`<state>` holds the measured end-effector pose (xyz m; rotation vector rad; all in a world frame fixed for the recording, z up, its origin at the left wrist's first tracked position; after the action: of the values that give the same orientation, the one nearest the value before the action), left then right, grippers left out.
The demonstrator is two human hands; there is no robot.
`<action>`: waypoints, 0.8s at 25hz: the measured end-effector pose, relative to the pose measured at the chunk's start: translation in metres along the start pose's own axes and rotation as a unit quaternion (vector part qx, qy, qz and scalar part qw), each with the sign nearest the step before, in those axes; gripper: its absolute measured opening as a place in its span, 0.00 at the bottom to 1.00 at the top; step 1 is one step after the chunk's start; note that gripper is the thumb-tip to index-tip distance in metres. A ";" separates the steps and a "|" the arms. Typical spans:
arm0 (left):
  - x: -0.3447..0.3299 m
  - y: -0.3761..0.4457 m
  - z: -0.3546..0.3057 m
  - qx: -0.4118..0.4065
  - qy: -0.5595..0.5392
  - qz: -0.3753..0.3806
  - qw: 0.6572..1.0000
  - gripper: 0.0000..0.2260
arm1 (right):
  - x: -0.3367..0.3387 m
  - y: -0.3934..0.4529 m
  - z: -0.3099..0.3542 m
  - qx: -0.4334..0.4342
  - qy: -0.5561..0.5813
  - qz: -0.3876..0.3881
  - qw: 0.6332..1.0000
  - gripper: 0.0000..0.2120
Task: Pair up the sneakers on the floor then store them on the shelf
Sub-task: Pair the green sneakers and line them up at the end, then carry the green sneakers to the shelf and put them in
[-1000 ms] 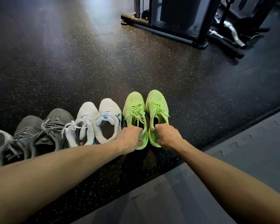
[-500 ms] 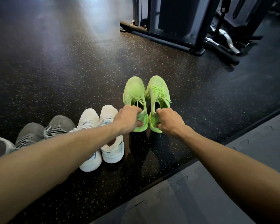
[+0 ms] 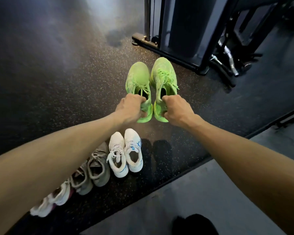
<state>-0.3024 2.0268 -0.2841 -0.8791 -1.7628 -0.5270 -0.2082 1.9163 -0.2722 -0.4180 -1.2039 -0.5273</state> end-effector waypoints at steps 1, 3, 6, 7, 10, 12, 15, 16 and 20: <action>0.038 -0.004 -0.011 -0.001 0.003 0.002 1.000 0.09 | 0.037 -0.002 0.016 -0.002 0.004 0.002 1.000 0.07; 0.112 -0.017 -0.035 0.009 -0.002 0.008 1.000 0.06 | 0.111 -0.012 0.045 -0.001 0.009 0.011 1.000 0.09; 0.207 -0.037 -0.076 0.011 -0.012 0.011 1.000 0.07 | 0.212 -0.031 0.078 -0.003 0.015 0.010 1.000 0.07; 0.238 -0.046 -0.092 0.001 -0.007 0.018 1.000 0.08 | 0.245 -0.042 0.088 -0.007 0.015 0.012 1.000 0.07; 0.312 -0.077 -0.140 -0.042 0.002 0.053 0.998 0.08 | 0.325 -0.082 0.107 -0.030 0.028 0.019 0.999 0.07; 0.337 -0.097 -0.168 -0.086 0.016 0.079 0.993 0.10 | 0.357 -0.113 0.108 -0.057 0.031 0.021 0.998 0.08; 0.346 -0.124 -0.196 -0.134 0.032 0.105 0.985 0.13 | 0.378 -0.158 0.105 -0.103 0.039 0.022 0.994 0.08; 0.345 -0.136 -0.206 -0.156 0.039 0.115 0.980 0.14 | 0.382 -0.176 0.102 -0.124 0.042 0.019 0.991 0.07; 0.325 -0.192 -0.245 -0.256 0.065 0.154 0.952 0.15 | 0.381 -0.262 0.087 -0.228 0.061 0.000 0.972 0.08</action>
<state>-0.3605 1.8325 0.1173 -1.4182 -1.3486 -0.8292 -0.3285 1.6929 0.1239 -0.7638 -0.9605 -0.8222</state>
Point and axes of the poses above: each hand's wrist, its own y-axis towards the middle knuckle, its own x-axis out of the back of the hand, z = x × y, the point moved 6 cm from there along y, towards the middle knuckle, and after that the axes turned 8 degrees about -z, right-handed, at the moved point
